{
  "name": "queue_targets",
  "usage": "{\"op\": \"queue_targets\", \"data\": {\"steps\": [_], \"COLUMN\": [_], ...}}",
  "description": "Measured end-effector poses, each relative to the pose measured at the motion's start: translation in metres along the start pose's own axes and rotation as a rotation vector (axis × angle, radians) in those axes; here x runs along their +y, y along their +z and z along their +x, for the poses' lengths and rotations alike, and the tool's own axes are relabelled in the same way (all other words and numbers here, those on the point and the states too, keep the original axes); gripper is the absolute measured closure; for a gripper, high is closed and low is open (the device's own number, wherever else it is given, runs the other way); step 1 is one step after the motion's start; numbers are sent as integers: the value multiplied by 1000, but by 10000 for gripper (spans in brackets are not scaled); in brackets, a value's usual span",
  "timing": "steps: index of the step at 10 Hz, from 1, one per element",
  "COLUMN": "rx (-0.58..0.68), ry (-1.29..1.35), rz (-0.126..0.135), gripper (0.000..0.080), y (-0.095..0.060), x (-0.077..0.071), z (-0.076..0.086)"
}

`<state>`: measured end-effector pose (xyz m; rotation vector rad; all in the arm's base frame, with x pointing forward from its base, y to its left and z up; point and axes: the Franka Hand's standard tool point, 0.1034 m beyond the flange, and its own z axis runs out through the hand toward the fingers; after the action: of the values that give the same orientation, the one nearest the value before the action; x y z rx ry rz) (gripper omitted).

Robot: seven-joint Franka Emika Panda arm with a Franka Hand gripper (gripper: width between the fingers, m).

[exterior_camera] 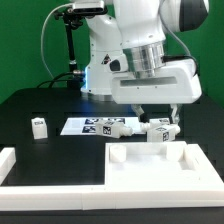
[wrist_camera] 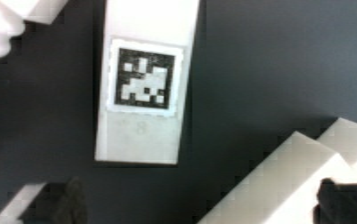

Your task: Assemble one leg

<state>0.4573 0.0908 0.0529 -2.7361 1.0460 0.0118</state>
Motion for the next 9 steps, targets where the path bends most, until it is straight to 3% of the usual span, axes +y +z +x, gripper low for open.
{"op": "queue_targets", "data": {"steps": [2, 3, 6, 8, 9], "rx": [-25, -89, -484, -610, -702], "ry": [-35, -32, 49, 63, 67], "rz": [-1, 4, 18, 29, 27], "gripper": [150, 150, 150, 150, 150], "y": [1, 3, -5, -2, -3], "x": [4, 14, 11, 8, 12], "z": [3, 8, 6, 9, 3]}}
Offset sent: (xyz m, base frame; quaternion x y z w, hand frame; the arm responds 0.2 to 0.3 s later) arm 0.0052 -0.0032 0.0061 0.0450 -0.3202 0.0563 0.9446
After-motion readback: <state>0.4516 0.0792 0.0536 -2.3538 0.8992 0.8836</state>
